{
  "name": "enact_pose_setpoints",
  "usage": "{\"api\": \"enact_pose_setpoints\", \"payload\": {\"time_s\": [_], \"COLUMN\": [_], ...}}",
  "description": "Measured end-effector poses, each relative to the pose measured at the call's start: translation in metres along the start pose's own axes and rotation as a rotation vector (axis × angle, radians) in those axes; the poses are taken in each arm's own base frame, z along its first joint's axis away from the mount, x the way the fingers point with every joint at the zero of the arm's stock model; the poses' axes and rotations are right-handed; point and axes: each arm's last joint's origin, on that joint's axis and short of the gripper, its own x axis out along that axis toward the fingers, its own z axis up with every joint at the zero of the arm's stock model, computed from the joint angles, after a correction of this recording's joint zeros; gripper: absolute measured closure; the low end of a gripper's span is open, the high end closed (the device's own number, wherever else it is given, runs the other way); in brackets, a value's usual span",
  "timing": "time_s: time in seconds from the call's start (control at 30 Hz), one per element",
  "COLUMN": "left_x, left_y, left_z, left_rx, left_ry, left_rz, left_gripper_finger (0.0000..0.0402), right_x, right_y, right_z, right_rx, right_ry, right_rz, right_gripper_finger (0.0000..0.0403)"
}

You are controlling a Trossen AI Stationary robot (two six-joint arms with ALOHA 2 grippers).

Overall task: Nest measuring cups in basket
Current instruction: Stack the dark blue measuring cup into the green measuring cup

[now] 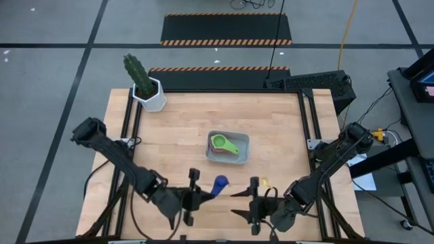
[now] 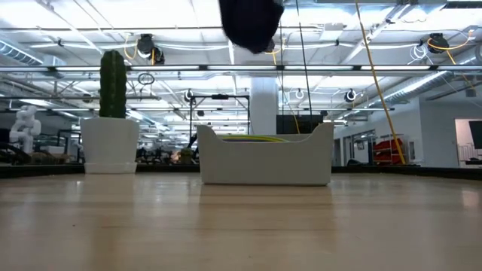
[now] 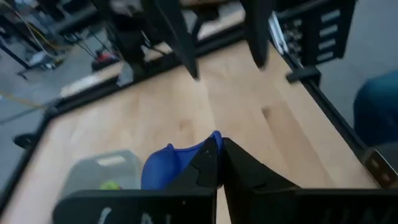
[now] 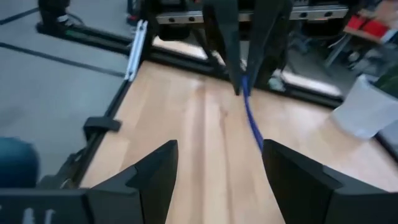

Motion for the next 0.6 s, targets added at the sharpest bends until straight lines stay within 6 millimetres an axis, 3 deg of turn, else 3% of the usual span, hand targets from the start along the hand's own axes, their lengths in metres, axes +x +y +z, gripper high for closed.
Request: {"api": "enact_pose_setpoints", "payload": {"time_s": [0.2,0.6], "left_x": [-0.002,0.004], "left_y": [0.022,0.019], "left_z": [0.006,0.007], "left_rx": [-0.018,-0.085], "left_ry": [-0.020,-0.041], "left_rz": [0.028,0.024], "left_gripper_finger": [0.0393,0.0396], "right_x": [-0.004,-0.005], "right_y": [0.001,0.003], "right_z": [0.004,0.004], "right_rx": [-0.036,-0.083], "right_ry": [-0.043,-0.038], "right_rz": [-0.102,-0.066], "right_gripper_finger": [0.0175,0.0175]}}
